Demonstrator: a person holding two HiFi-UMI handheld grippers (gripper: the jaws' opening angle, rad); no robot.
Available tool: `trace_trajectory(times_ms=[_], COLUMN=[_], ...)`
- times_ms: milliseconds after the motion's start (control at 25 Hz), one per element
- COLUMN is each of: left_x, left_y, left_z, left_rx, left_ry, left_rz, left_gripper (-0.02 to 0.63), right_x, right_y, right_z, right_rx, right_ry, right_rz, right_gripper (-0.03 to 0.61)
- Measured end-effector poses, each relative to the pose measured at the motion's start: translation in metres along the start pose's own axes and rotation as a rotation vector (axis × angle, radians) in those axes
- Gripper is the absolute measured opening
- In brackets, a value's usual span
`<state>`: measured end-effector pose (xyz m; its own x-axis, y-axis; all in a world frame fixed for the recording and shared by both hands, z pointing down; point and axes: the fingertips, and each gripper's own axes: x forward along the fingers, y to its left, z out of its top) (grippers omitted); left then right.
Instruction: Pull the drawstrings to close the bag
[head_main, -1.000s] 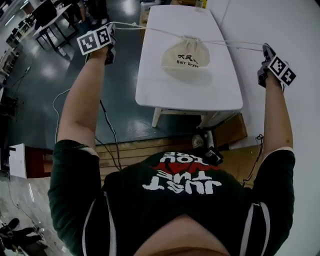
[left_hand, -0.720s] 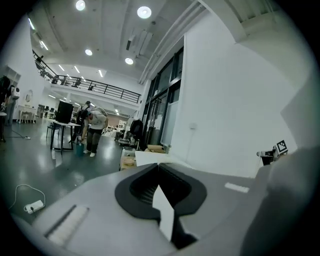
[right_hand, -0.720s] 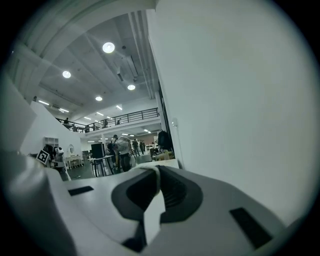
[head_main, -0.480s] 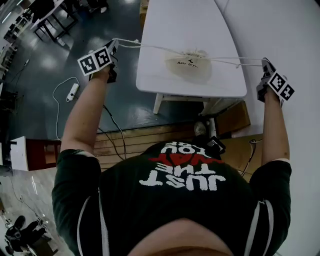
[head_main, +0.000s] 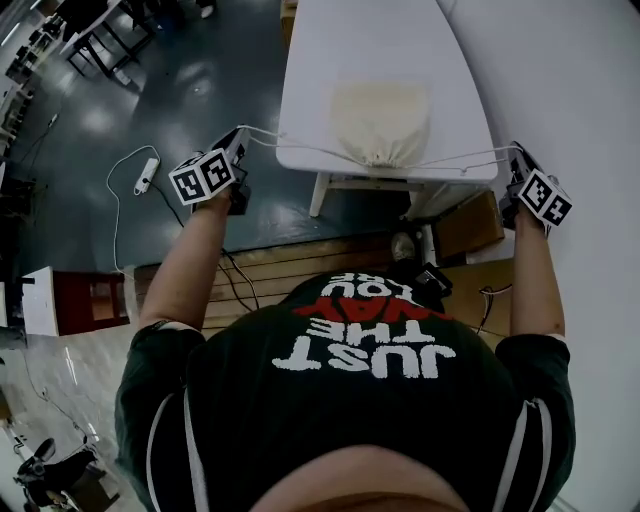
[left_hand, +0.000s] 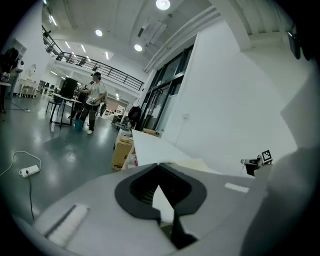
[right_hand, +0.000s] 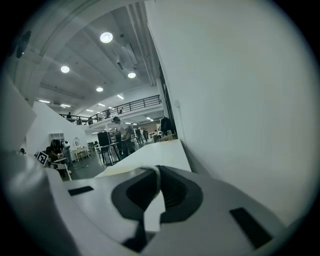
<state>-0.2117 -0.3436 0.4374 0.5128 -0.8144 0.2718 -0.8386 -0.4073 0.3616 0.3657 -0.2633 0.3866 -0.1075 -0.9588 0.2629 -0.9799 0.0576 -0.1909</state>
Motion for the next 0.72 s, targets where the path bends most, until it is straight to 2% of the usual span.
trace_trajectory(times_ms=[280, 440, 560, 720], left_x=[-0.025, -0.032, -0.038, -0.045], left_y=[-0.018, -0.022, -0.03, -0.043], left_z=[-0.057, -0.077, -0.097, -0.129], left_rx=[-0.057, -0.132, -0.184, -0.202], left_ry=[0.009, -0.007, -0.005, 0.036], left_rz=[-0.007, -0.011, -0.025, -0.054], left_gripper=[0.008, 0.008, 0.008, 0.008], right_x=[-0.014, -0.018, -0.021, -0.025], right_y=[0.025, 0.041, 0.059, 0.091], right_z=[-0.054, -0.082, -0.104, -0.126], right_rx=[0.085, 0.116, 0.124, 0.117], right_ry=[0.045, 0.074, 0.088, 0.101], right_rz=[0.027, 0.049, 0.081, 0.139], right_gripper=[0.008, 0.008, 0.008, 0.009])
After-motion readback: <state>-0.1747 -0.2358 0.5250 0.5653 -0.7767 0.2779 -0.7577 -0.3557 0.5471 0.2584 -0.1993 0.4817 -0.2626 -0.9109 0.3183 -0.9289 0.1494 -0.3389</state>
